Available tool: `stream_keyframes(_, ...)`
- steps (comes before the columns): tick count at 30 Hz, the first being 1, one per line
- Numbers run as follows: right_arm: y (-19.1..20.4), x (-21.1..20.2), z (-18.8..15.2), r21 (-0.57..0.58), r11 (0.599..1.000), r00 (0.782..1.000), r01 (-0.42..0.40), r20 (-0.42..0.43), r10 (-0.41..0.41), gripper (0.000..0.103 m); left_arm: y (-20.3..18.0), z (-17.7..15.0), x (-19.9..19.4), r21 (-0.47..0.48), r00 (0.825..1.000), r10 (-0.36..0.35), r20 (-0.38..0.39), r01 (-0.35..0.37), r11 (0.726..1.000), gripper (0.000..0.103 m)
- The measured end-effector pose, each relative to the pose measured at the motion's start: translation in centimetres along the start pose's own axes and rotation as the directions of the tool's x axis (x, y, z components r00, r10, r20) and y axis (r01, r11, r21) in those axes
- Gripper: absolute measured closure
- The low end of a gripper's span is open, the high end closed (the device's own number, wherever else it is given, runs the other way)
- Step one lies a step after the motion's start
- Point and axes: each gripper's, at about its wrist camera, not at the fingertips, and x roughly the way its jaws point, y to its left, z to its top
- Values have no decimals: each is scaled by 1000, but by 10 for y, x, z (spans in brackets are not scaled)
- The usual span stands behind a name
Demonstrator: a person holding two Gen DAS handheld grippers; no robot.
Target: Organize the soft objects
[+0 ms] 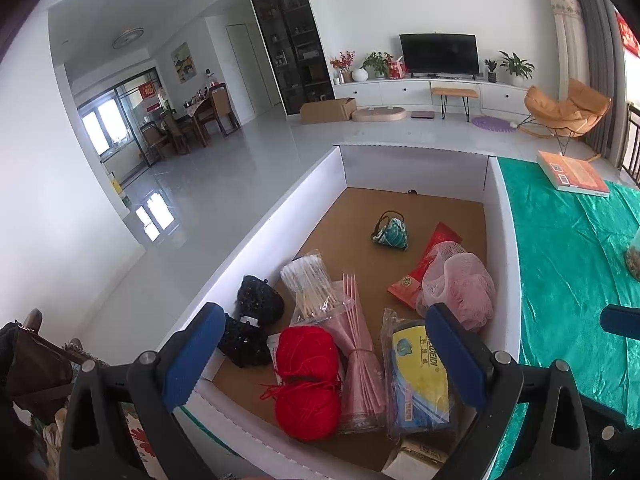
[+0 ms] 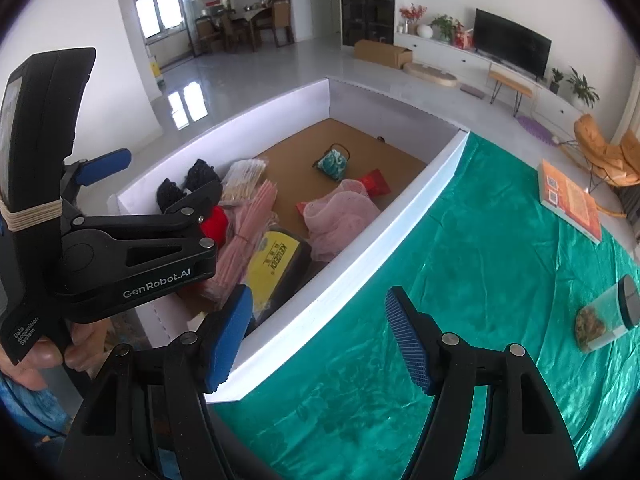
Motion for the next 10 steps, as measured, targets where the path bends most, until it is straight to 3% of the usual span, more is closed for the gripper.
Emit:
stream_keyframes(6,0,3,-3,6,1000,1000,2,-6,-2,31,5,-2,-1,-40,1000,-23,-6,23,999,3)
stream_keyframes(10,0,1,-6,16,1000,1000,-6,0,6,31,7,-6,-5,-47,999,-12,30,13,999,3)
